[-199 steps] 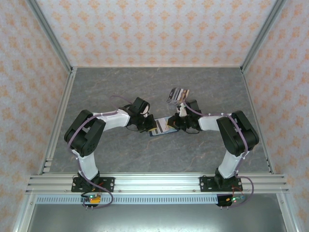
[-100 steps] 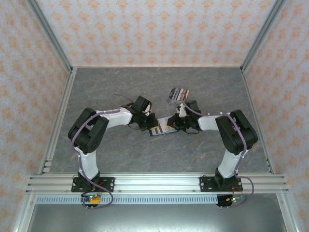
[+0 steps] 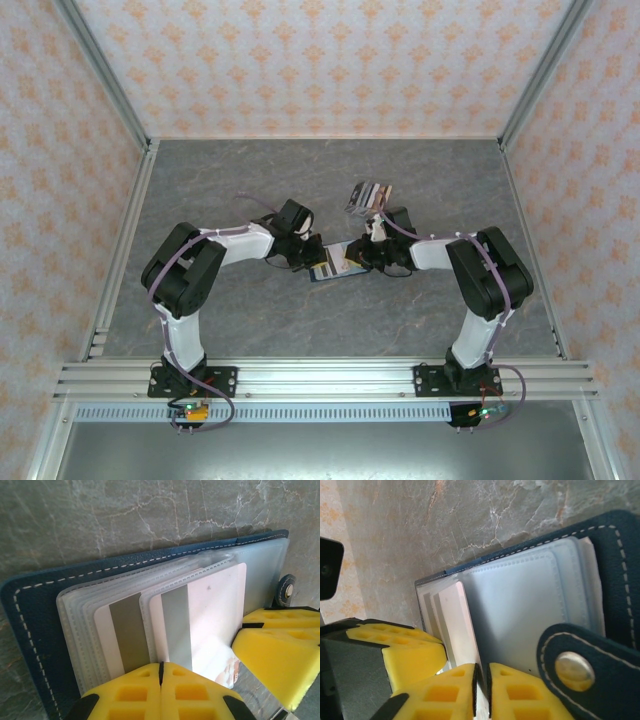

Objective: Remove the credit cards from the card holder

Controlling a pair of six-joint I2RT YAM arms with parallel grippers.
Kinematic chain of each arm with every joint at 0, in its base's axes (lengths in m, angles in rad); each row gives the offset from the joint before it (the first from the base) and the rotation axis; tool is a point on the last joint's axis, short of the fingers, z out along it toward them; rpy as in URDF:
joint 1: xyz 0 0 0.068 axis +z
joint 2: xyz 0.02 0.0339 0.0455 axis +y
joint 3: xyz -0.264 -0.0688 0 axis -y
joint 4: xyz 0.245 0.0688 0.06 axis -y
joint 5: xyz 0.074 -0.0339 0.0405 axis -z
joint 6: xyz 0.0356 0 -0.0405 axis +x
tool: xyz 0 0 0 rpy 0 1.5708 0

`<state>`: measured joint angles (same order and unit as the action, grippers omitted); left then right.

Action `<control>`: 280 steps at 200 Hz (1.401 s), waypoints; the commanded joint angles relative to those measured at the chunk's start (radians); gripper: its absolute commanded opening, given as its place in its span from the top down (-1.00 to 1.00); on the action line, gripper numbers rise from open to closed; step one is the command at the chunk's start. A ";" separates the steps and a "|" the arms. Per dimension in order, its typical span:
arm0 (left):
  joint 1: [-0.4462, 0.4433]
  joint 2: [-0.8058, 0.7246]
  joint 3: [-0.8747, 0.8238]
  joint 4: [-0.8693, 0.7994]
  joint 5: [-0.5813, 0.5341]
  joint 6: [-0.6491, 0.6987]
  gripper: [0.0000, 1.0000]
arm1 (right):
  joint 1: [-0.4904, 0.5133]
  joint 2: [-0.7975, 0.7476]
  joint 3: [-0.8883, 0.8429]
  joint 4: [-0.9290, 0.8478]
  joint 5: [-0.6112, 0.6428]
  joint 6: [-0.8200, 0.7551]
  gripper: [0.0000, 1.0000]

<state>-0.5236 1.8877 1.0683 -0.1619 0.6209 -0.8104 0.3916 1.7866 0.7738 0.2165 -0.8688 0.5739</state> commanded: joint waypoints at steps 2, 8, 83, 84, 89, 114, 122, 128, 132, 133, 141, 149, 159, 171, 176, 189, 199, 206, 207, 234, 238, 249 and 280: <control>-0.001 0.016 -0.051 -0.073 -0.061 0.016 0.92 | -0.006 -0.019 0.000 0.028 0.000 0.007 0.79; -0.001 0.016 -0.052 -0.072 -0.061 0.016 0.92 | -0.005 -0.019 -0.001 0.028 0.001 0.007 0.83; 0.009 0.016 -0.064 -0.078 -0.067 0.019 0.92 | -0.045 -0.064 -0.045 0.030 0.028 -0.006 0.87; 0.010 0.015 -0.064 -0.079 -0.067 0.019 0.93 | -0.046 -0.065 -0.045 0.029 0.028 -0.006 0.87; 0.010 0.015 -0.065 -0.076 -0.067 0.018 0.93 | -0.047 -0.068 -0.047 0.026 0.030 -0.008 0.87; 0.010 0.015 -0.066 -0.073 -0.062 0.017 0.93 | -0.047 -0.072 -0.049 0.025 0.032 -0.012 0.87; 0.010 0.015 -0.065 -0.074 -0.062 0.017 0.93 | -0.047 -0.073 -0.049 0.024 0.036 -0.015 0.87; 0.010 0.016 -0.063 -0.075 -0.061 0.019 0.93 | -0.047 -0.073 -0.049 0.023 0.037 -0.015 0.87; 0.010 0.016 -0.063 -0.075 -0.060 0.019 0.93 | -0.047 -0.074 -0.048 0.021 0.038 -0.016 0.87; 0.010 0.016 -0.063 -0.075 -0.060 0.019 0.93 | -0.047 -0.074 -0.048 0.021 0.039 -0.016 0.87; 0.009 0.015 -0.061 -0.074 -0.057 0.019 0.93 | -0.047 -0.074 -0.048 0.017 0.042 -0.017 0.87; 0.010 0.015 -0.056 -0.076 -0.054 0.021 0.93 | -0.047 -0.079 -0.047 0.009 0.051 -0.021 0.87; 0.010 0.014 -0.050 -0.080 -0.052 0.022 0.93 | -0.048 -0.089 -0.047 -0.008 0.069 -0.031 0.88; 0.010 0.011 -0.040 -0.084 -0.043 0.024 0.93 | -0.047 -0.111 -0.047 -0.033 0.095 -0.046 0.90; 0.009 0.007 -0.036 -0.085 -0.040 0.024 0.93 | -0.047 -0.124 -0.049 -0.045 0.108 -0.055 0.92; 0.010 0.000 -0.019 -0.092 -0.032 0.024 0.92 | -0.046 -0.165 -0.055 -0.074 0.143 -0.075 0.96; 0.009 -0.010 -0.006 -0.097 -0.027 0.024 0.92 | -0.047 -0.202 -0.063 -0.093 0.171 -0.089 0.99; 0.010 -0.016 0.004 -0.101 -0.025 0.022 0.91 | -0.047 -0.229 -0.070 -0.103 0.192 -0.099 1.00; 0.010 -0.017 0.006 -0.102 -0.025 0.021 0.90 | -0.048 -0.232 -0.071 -0.105 0.195 -0.101 1.00; 0.009 -0.051 0.028 -0.090 -0.010 0.010 0.85 | -0.047 -0.335 -0.094 -0.134 0.242 -0.119 1.00; 0.010 -0.061 0.028 -0.083 -0.012 0.005 0.84 | -0.047 -0.351 -0.098 -0.135 0.243 -0.117 1.00; 0.010 -0.102 0.020 -0.059 -0.020 -0.008 0.73 | -0.047 -0.389 -0.107 -0.138 0.249 -0.112 1.00; 0.009 -0.250 -0.017 -0.013 -0.066 -0.042 0.11 | -0.047 -0.483 -0.114 -0.124 0.204 -0.054 1.00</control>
<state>-0.5228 1.7840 1.0702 -0.2024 0.6033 -0.8291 0.3477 1.3720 0.6739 0.0921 -0.6609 0.4931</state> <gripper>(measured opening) 0.332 0.049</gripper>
